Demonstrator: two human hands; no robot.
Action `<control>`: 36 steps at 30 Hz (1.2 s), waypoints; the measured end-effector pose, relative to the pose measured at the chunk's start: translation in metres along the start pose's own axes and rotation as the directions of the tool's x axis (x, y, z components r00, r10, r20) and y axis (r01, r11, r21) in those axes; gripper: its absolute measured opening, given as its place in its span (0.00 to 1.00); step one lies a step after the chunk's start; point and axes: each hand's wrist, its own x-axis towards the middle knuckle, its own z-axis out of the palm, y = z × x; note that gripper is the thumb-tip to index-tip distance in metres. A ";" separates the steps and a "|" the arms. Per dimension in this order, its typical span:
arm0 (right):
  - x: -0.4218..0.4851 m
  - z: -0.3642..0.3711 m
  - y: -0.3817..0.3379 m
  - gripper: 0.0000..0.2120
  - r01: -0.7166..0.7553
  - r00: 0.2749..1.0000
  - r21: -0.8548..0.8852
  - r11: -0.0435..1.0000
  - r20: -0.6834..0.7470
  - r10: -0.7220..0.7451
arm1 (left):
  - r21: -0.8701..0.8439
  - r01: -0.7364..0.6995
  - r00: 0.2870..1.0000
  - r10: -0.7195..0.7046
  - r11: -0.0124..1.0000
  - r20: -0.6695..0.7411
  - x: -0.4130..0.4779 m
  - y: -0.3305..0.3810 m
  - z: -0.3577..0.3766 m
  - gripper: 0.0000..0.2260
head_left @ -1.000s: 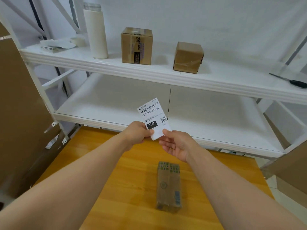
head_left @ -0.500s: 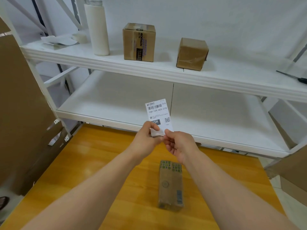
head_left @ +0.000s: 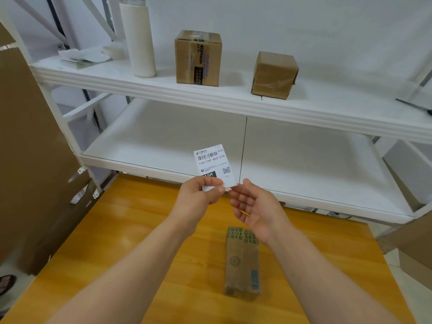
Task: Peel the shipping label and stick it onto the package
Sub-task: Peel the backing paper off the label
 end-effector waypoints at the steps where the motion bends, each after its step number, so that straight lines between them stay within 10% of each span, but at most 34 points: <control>1: -0.001 -0.002 0.000 0.14 0.026 1.000 -0.016 1.000 0.004 -0.026 | -0.034 0.006 1.000 -0.005 0.999 0.001 -0.001 0.000 -0.001 0.05; 36: -0.018 0.015 0.001 0.07 0.141 0.990 -0.121 0.983 0.042 -0.137 | -0.244 0.002 0.998 0.013 0.970 0.059 -0.010 0.013 -0.001 0.07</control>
